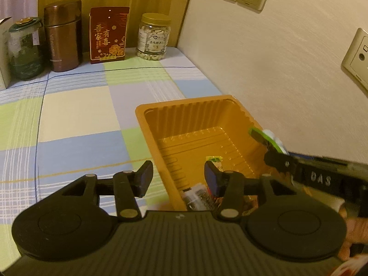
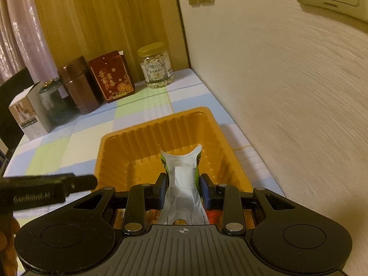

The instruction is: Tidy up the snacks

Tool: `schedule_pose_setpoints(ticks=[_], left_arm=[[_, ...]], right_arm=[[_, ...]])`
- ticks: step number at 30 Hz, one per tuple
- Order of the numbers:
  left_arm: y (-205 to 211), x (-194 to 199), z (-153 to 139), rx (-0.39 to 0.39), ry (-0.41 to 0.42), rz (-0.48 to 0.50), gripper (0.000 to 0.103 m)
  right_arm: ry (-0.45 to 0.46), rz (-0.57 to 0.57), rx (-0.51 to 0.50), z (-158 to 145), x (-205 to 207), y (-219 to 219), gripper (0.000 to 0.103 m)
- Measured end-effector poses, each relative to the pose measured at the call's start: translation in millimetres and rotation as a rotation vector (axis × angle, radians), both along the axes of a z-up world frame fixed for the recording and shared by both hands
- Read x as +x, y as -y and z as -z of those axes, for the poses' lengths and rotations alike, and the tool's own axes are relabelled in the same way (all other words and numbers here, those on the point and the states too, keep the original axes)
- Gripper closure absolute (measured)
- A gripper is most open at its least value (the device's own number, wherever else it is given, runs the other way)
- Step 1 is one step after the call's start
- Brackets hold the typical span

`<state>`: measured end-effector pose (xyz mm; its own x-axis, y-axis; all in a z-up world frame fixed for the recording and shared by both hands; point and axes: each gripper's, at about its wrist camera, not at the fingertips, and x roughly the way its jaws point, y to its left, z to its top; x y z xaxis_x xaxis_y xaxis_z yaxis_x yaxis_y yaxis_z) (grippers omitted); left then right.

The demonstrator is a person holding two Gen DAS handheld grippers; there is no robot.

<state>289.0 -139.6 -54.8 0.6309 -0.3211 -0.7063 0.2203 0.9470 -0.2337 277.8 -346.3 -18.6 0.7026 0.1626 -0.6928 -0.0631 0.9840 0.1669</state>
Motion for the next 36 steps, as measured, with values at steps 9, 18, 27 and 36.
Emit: schedule_pose_setpoints(ticks=[9,18,27,36], left_arm=[[-5,-9,2,0.016,0.000,0.012,0.047],[-15,-24,0,0.041,0.008,-0.022,0.024],[-34,-61,-11,-0.001,0.014,-0.066,0.004],[-38,-117,-37,-0.008,0.055,-0.066,0.000]], right_arm=[[-0.011,-0.019,0.066,4,21,-8,0.072],[0.028,0.009,0.106,-7,10,0,0.042],[0.042,0.078,0.093,-26,-38,11,0.038],[0.003,0.123,0.106,-33,-112,15,0.034]])
